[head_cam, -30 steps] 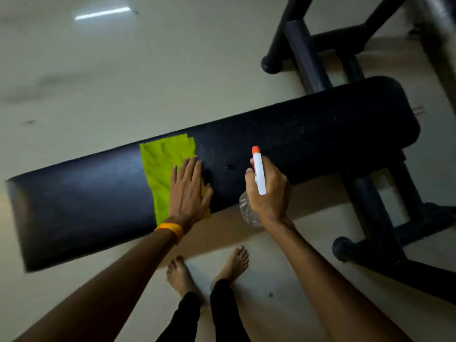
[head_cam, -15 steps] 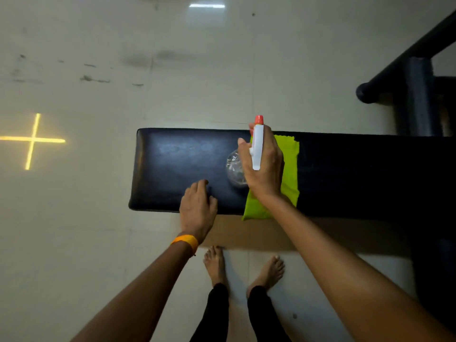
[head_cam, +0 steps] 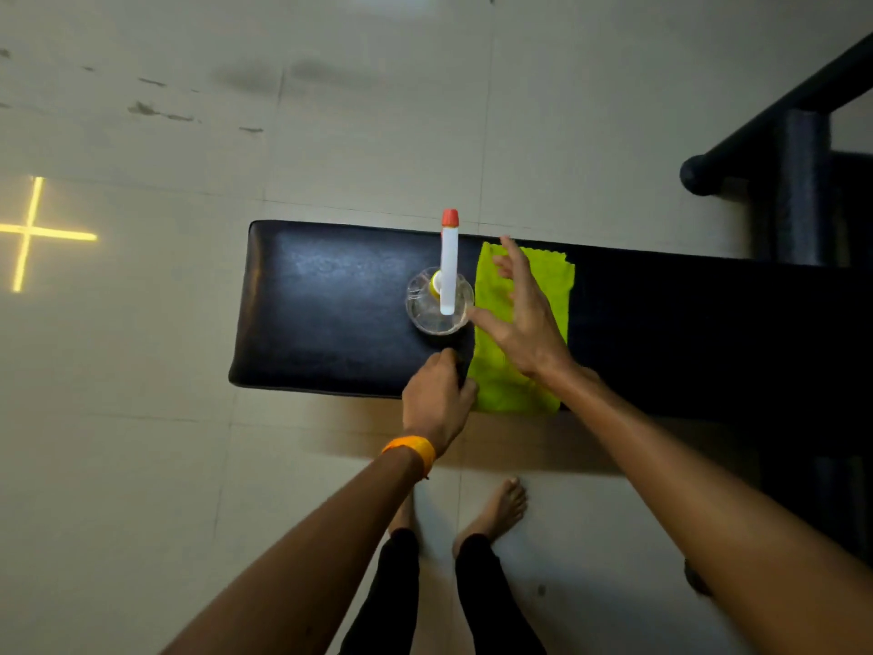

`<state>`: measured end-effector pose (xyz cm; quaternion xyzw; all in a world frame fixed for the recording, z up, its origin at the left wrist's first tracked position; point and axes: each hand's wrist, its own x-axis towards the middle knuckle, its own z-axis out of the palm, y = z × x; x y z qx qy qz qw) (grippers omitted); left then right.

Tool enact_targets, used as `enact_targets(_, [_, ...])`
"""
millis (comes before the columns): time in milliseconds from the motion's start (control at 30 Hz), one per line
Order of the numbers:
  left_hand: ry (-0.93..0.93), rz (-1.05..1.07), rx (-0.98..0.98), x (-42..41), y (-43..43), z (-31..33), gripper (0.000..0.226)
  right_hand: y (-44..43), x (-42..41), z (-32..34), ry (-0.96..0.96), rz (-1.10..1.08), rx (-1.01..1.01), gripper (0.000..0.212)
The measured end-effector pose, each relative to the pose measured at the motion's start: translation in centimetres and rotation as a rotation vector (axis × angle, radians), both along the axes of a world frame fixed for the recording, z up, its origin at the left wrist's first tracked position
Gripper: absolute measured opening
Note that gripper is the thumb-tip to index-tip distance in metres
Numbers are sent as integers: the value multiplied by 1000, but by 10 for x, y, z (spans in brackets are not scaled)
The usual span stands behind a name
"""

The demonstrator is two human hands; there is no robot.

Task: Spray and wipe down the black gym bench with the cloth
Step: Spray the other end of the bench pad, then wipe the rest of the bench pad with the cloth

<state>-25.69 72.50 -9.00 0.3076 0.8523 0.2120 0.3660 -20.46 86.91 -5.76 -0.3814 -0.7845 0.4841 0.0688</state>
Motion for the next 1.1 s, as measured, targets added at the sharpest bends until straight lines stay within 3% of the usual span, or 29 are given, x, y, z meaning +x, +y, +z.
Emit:
enact_targets(100, [-20, 46, -34, 7, 13, -1, 31, 16, 20, -15, -216, 112, 174, 71])
enact_targets(200, [-28, 42, -70, 11, 24, 1, 25, 22, 19, -24, -388, 438, 349, 68])
enact_targets(300, [-16, 32, -106, 11, 33, 5, 19, 28, 10, -22, -490, 618, 538, 62])
enact_targets(433, [50, 4, -102, 12, 43, 18, 21, 41, 9, -9, -537, 658, 724, 27])
enact_targets(533, [118, -3, -79, 19, 53, 35, 19, 61, 36, 1, -496, 577, 759, 23])
enact_targets(733, [322, -260, 190, 37, 88, 71, 13, 88, 145, 46, -364, 485, 573, 20])
enact_targets(933, [337, -541, 361, 92, 149, 127, 12, 104, 249, 102, -339, -78, 179, 22])
enact_targets(1100, [307, -656, 393, 133, 203, 145, 16, 120, 314, 117, -382, -241, 28, 22])
